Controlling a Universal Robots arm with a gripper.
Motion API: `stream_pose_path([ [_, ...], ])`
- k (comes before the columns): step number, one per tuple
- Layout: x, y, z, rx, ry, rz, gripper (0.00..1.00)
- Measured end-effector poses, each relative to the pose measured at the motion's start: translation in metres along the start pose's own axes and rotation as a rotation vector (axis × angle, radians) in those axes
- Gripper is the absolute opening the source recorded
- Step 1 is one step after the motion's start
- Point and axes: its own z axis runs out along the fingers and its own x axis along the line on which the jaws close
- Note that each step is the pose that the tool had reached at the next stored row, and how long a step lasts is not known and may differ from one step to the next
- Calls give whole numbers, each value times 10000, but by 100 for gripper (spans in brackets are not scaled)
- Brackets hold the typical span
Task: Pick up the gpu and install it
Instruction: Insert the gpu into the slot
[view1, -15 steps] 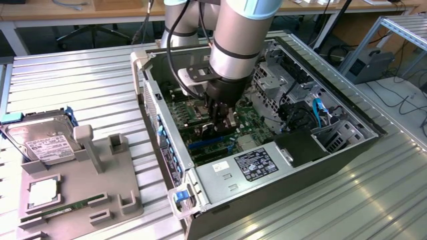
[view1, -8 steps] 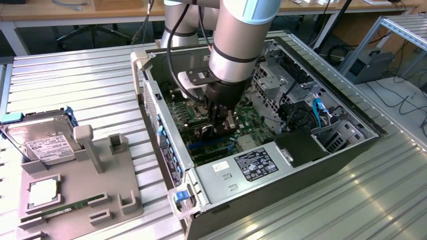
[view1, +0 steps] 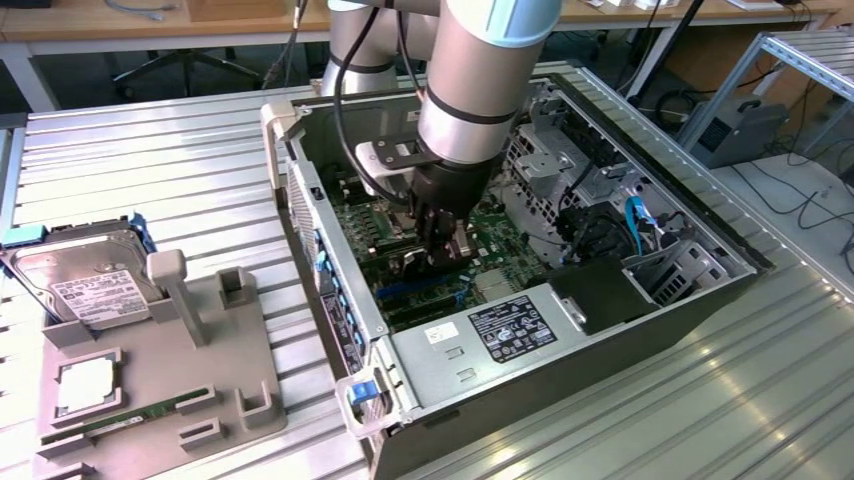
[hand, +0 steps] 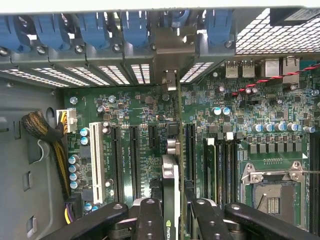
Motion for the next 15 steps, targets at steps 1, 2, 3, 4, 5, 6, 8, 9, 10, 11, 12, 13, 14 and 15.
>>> stream_pose_path([
  [1, 0, 0, 0, 0, 0, -1, 27],
  [2, 0, 0, 0, 0, 0, 0, 27],
  [3, 0, 0, 0, 0, 0, 0, 27],
  [4, 0, 0, 0, 0, 0, 5, 27],
  [5, 0, 0, 0, 0, 0, 11, 27],
  [6, 0, 0, 0, 0, 0, 16, 27],
  [8, 0, 0, 0, 1, 0, 24, 27],
  [9, 0, 0, 0, 1, 0, 24, 27],
  [10, 0, 0, 0, 1, -1, 24, 27],
  [11, 0, 0, 0, 1, -1, 25, 27],
  [12, 0, 0, 0, 1, 0, 24, 27],
  [13, 0, 4, 1, 1, -1, 26, 27],
  [14, 0, 4, 1, 1, -3, 24, 27],
  [15, 0, 4, 1, 0, -10, 13, 27],
])
